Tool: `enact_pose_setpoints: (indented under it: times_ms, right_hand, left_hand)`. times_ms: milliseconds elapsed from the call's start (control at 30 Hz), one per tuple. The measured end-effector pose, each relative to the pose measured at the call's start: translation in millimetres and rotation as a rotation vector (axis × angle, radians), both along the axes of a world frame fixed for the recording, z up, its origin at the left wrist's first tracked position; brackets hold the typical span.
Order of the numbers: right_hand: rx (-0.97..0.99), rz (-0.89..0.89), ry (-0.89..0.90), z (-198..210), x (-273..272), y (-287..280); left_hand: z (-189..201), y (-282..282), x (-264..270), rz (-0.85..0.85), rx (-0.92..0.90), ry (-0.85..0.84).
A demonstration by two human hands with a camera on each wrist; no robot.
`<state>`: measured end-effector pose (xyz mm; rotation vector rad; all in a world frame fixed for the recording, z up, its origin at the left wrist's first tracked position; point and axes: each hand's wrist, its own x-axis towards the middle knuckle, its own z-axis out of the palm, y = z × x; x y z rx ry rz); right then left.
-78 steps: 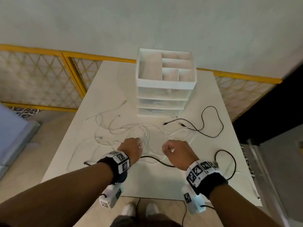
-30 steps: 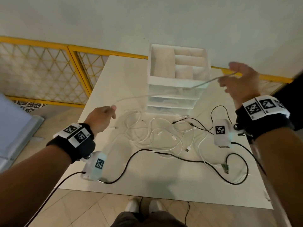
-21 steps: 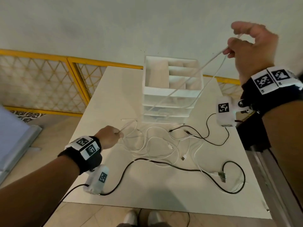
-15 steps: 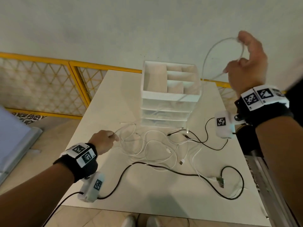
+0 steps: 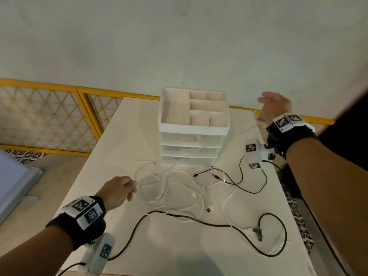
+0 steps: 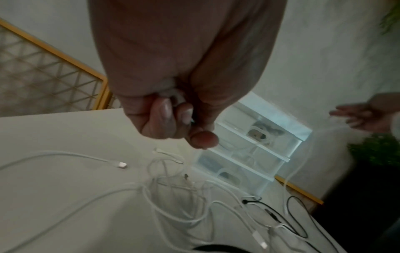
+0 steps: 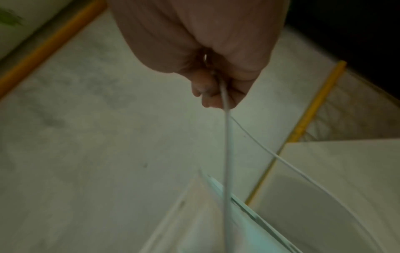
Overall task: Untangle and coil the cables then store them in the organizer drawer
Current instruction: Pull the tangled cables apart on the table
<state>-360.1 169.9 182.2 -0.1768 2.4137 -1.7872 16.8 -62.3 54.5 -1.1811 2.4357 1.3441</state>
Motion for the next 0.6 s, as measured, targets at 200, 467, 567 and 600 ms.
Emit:
enact_pose_setpoints:
  times_ms: [200, 467, 567, 600]
  right_hand:
    - [-0.488, 0.068, 0.155, 85.4, 1.6, -35.5]
    - [0.036, 0.184, -0.009, -14.5, -0.3, -15.7]
    - [0.6, 0.346, -0.056, -83.0, 8.5, 0.3]
    - [0.686, 0.336, -0.078, -94.2, 18.0, 3.7]
  left_hand:
    - [19.8, 27.8, -38.3, -0.026, 0.019, 0.154]
    - [25.8, 32.1, -52.2, 0.009, -0.063, 0.176]
    - [30.4, 32.3, -52.6, -0.003, -0.067, 0.175]
    - [31.7, 31.1, -52.8, 0.003, -0.062, 0.179]
